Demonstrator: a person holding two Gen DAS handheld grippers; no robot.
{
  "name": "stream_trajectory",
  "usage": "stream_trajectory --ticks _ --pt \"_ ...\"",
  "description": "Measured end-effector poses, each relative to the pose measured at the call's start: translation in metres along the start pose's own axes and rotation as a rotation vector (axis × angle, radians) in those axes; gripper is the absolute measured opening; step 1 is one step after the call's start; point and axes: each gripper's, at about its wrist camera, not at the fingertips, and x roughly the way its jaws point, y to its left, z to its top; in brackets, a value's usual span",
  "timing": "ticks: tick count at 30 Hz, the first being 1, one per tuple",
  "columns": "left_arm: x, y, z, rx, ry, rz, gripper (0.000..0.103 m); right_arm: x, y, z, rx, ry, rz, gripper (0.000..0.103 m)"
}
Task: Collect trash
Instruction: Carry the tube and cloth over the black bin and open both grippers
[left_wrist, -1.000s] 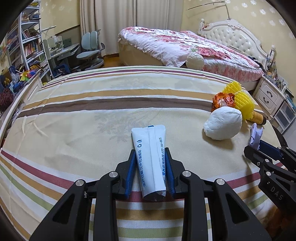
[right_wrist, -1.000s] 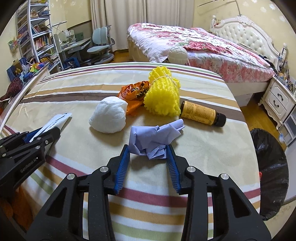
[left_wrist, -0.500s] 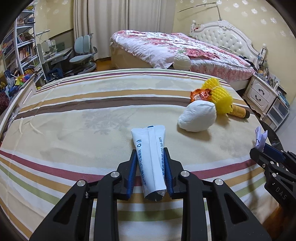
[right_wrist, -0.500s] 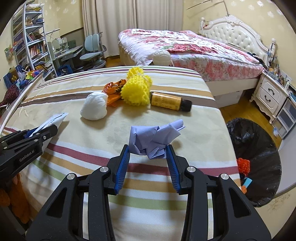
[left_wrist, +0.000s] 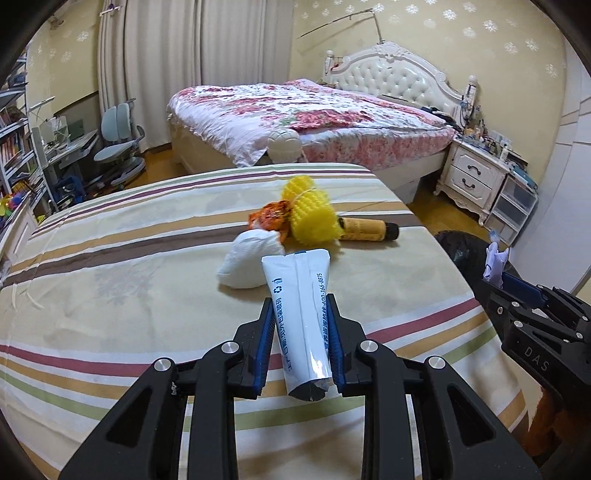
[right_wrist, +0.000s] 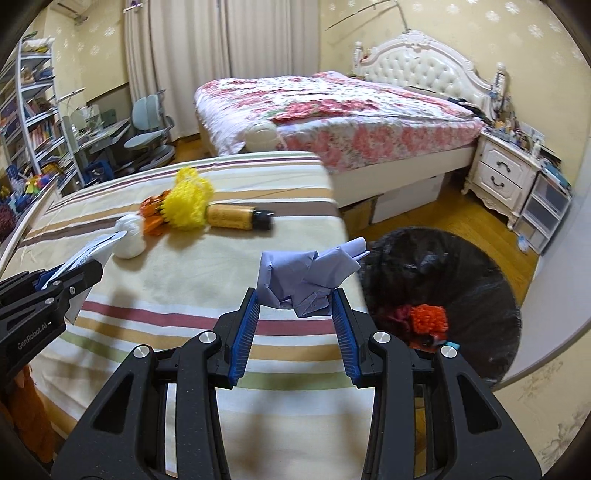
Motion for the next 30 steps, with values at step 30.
stream_trajectory --ticks 30 --pt "0.086 -0.193 0.059 0.261 -0.021 -0.157 0.027 0.041 -0.161 0.011 0.211 0.020 -0.204 0.040"
